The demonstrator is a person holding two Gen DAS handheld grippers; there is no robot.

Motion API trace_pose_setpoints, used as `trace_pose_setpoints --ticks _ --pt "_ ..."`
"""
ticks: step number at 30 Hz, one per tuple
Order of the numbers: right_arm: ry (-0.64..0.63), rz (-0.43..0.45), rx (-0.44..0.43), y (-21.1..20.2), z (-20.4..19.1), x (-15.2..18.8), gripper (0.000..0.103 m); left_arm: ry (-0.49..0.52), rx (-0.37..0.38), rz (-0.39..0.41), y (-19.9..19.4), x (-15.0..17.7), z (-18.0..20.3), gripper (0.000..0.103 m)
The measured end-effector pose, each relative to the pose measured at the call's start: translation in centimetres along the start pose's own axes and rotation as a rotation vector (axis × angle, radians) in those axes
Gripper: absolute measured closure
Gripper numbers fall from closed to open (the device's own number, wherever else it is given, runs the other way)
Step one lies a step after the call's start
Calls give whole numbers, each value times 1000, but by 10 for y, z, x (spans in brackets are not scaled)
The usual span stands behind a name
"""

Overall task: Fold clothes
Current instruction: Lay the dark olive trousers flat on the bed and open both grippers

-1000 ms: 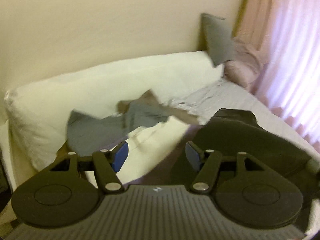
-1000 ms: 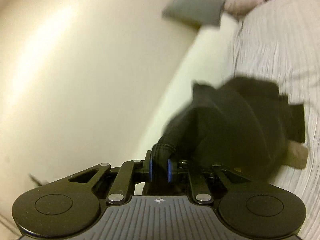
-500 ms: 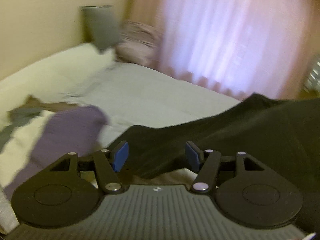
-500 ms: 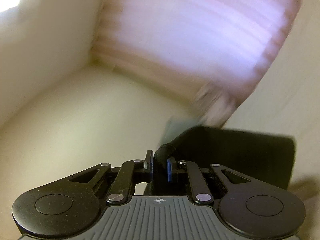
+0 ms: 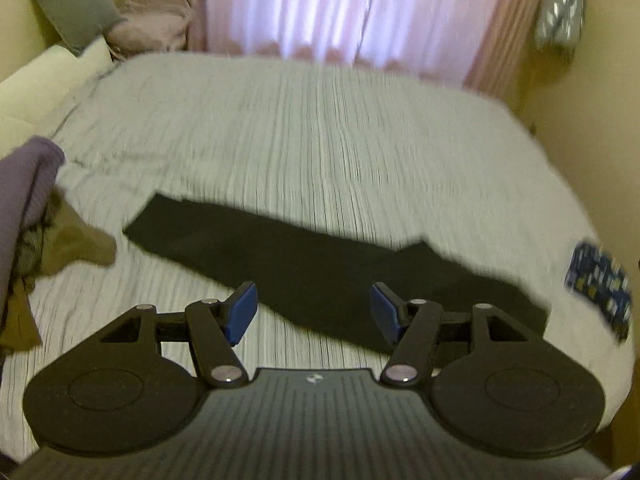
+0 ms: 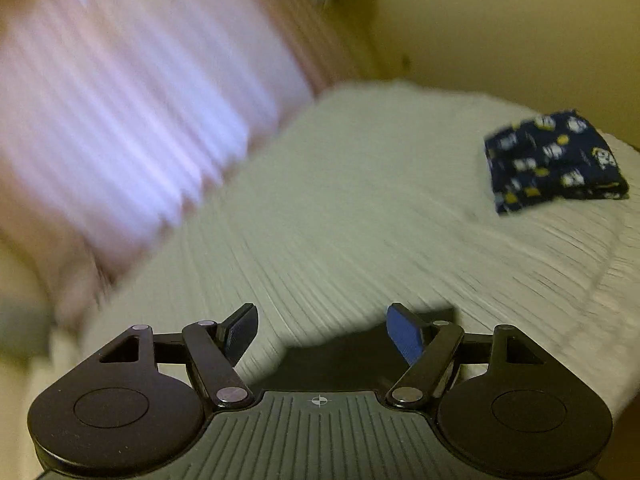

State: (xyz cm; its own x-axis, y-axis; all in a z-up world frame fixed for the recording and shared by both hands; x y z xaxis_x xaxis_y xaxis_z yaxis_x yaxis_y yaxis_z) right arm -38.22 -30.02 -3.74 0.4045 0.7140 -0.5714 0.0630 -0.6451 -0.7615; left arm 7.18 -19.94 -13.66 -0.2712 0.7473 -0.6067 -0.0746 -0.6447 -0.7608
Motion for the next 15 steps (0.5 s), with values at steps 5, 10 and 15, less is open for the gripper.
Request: trace_pose_setpoints --ticks 5,10,15 --pt "-150 -120 52 12 10 70 28 36 -22 -109 20 36 27 44" --pt "-232 -209 80 22 13 142 28 82 -65 -170 24 54 34 44" --pt "-285 -284 100 34 16 205 28 104 -78 -180 32 46 15 44"
Point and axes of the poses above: each gripper's, at about its wrist camera, not at the fingertips, and y roughly the way its jaws point, z to its right, x to its underside, the point moved 6 cm from there along y, roughly the way its jaws point, and after that the axes turned 8 degrees about x, right-handed, at the moved point
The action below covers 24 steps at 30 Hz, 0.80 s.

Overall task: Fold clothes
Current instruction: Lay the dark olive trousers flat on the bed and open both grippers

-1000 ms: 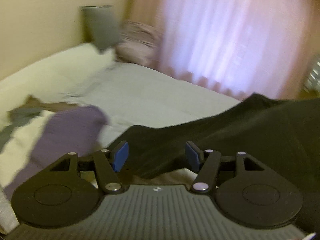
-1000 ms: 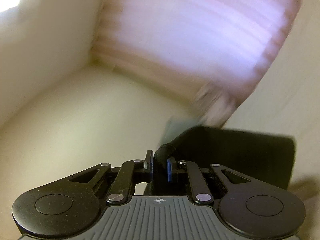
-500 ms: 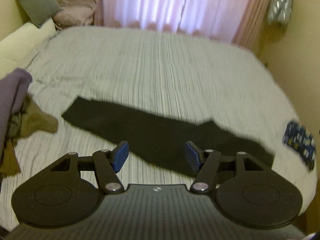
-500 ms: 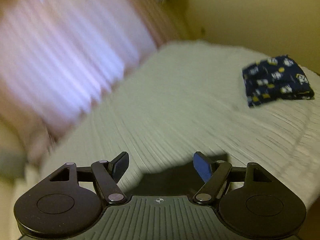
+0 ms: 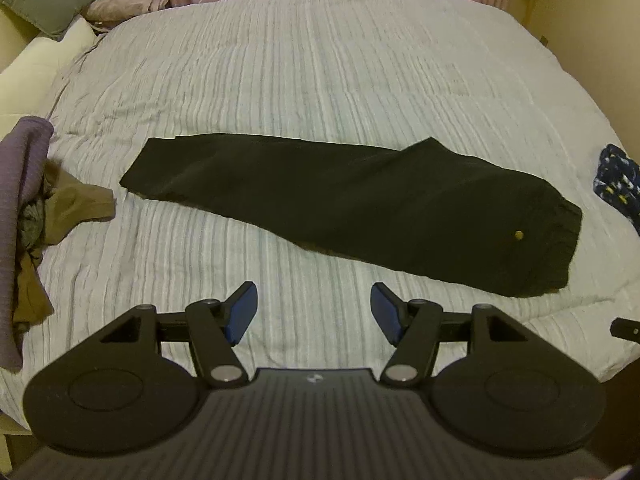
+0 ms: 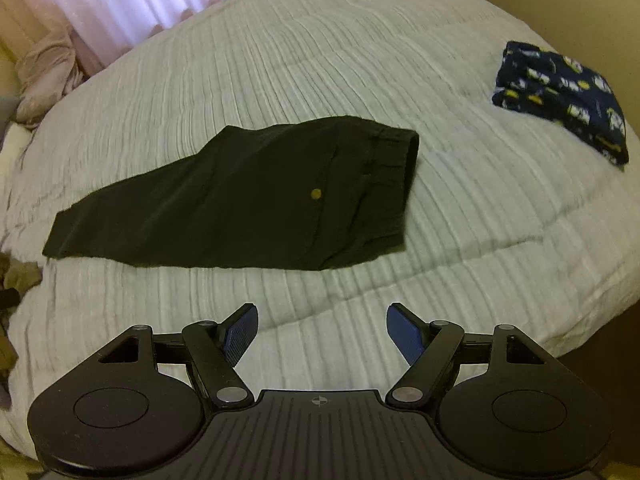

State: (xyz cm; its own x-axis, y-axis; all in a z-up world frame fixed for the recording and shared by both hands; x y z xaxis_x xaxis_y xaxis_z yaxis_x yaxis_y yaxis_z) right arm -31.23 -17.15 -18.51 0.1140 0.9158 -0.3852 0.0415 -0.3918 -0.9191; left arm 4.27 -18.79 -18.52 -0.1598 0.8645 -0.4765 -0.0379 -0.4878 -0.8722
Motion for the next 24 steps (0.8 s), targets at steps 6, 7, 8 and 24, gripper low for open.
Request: trace_pose_setpoints --ticks 6,7,8,24 --pt "63 -1 21 3 -11 -16 28 14 -7 -5 10 -13 -30 44" --pt "69 2 25 4 -17 -15 28 17 -8 -6 12 -15 -35 44" --pt "74 5 29 5 -23 -14 28 22 -9 -8 15 -18 -39 44" --pt "149 -17 82 31 -72 16 28 92 2 -51 49 -38 -78 44"
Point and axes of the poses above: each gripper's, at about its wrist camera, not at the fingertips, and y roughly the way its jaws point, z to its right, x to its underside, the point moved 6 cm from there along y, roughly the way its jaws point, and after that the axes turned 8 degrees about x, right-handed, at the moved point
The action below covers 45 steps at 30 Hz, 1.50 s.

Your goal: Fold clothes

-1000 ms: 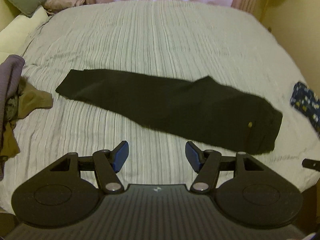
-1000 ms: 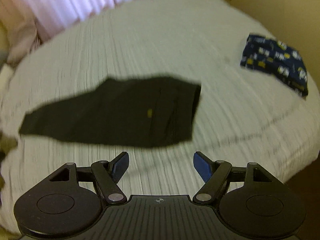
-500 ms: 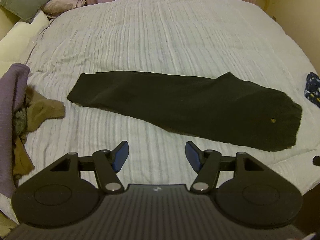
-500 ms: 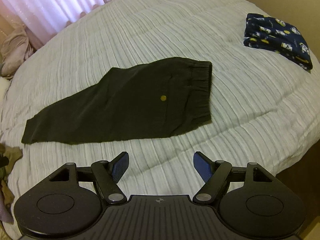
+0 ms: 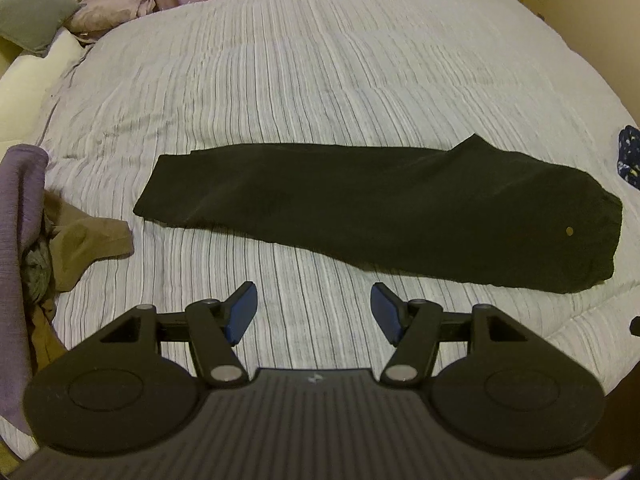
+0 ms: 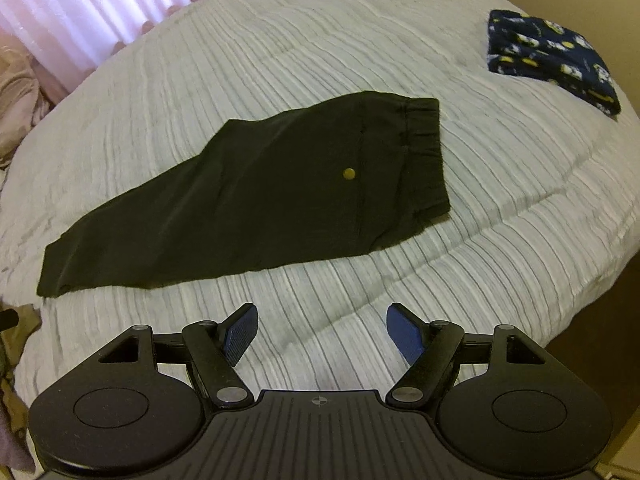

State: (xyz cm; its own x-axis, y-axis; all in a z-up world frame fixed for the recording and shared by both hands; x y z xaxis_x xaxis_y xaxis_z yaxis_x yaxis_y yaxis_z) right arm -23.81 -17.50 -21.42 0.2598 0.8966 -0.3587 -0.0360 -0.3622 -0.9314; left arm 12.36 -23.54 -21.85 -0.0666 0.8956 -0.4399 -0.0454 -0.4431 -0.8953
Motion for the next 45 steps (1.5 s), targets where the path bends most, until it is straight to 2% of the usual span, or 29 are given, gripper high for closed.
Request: trace_pose_setpoints --ticks 5,12,16,21,25,26,27,28,29,30,31,32,35,39,42,45 --pt "96 9 -17 17 20 1 28 -15 15 -16 22 0 -8 44" --pt "387 2 -145 72 57 -4 28 -215 89 -5 78 4 -42 44" --pt "552 -7 -208 108 77 -9 28 -314 91 5 120 6 -67 44" --pt "682 13 -247 156 92 -18 29 -446 84 37 171 1 -98 44" --pt "749 29 -252 189 103 -22 29 -505 71 67 205 -8 -113 44" --pt "758 38 -255 195 105 -23 29 -513 66 65 214 -9 -115 45" --pt "767 48 -258 200 107 -23 30 -519 61 60 223 -10 -117 52" --pt "782 55 -274 205 108 -23 48 -525 56 52 230 -11 -118 58" --pt "794 51 -284 207 109 -24 76 -527 52 46 236 -12 -119 72" --pt "805 44 -292 209 110 -25 83 -522 54 42 239 -14 -119 89" --pt "801 48 -296 206 111 -27 92 -515 54 42 238 -17 -119 92" --pt "794 54 -298 202 112 -30 95 -507 46 45 235 -21 -118 103" --pt "723 72 -305 177 109 -43 96 -490 76 86 214 -35 -117 103" --pt "566 114 -324 117 96 -77 97 -430 117 160 173 -64 -112 103" --pt "508 199 -385 76 86 -126 97 -351 157 230 155 -115 -107 103" --pt "427 321 -433 60 70 -207 98 -239 175 330 147 -191 -97 103"
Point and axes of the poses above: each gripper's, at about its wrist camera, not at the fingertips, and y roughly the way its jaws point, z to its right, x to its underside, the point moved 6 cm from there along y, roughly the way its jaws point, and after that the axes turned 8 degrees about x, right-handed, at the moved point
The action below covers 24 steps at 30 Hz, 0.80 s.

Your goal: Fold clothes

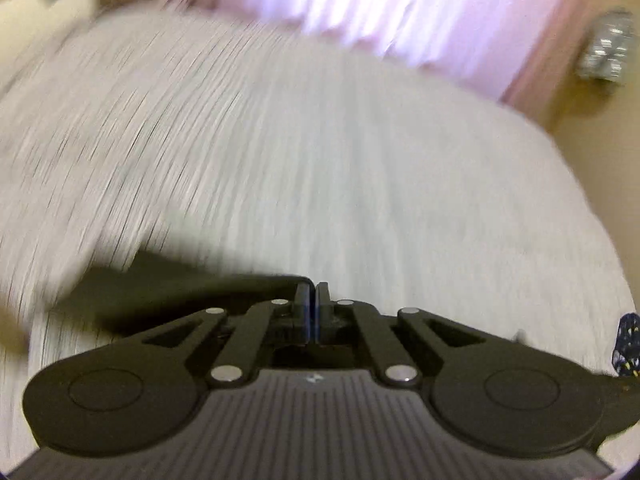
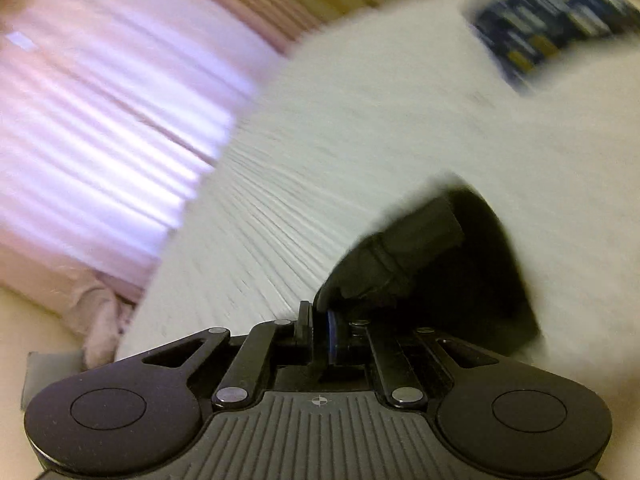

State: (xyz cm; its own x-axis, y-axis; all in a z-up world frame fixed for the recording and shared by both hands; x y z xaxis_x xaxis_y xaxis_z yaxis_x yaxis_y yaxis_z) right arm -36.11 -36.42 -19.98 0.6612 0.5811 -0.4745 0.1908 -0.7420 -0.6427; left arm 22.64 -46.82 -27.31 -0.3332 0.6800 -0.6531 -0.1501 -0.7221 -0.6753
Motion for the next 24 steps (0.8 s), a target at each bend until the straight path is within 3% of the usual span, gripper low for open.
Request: trace_pose_setpoints --ticks 2,3,4,5,7,8,9,12,17,21,24 --pt "-17 46 -9 34 -27 -40 97 87 11 75 20 -53 19 102" --pt "-22 68 -12 52 -40 -60 97 121 -11 110 29 -74 26 94" --pt "-28 90 -14 70 -53 -80 96 135 -51 137 35 -91 32 92" --pt "-36 96 -5 74 -54 -81 91 149 -91 163 41 -108 38 82" --pt "-52 101 16 75 -51 -74 51 137 -102 183 44 -116 42 73" --pt "-60 104 27 75 -50 -71 35 126 -90 167 44 -108 38 72" --pt "-68 106 38 76 -49 -67 32 114 -78 151 45 -101 35 70" --pt "-93 114 71 77 -45 -57 32 77 -108 9 52 -49 7 70" --pt "-2 -86 229 57 38 23 32 -72 -213 -249 51 71 -56 70" --pt "101 -203 412 39 92 73 32 -242 -269 -373 27 147 -79 73" --pt "116 -282 518 29 110 97 32 -236 -303 -428 6 175 -73 73"
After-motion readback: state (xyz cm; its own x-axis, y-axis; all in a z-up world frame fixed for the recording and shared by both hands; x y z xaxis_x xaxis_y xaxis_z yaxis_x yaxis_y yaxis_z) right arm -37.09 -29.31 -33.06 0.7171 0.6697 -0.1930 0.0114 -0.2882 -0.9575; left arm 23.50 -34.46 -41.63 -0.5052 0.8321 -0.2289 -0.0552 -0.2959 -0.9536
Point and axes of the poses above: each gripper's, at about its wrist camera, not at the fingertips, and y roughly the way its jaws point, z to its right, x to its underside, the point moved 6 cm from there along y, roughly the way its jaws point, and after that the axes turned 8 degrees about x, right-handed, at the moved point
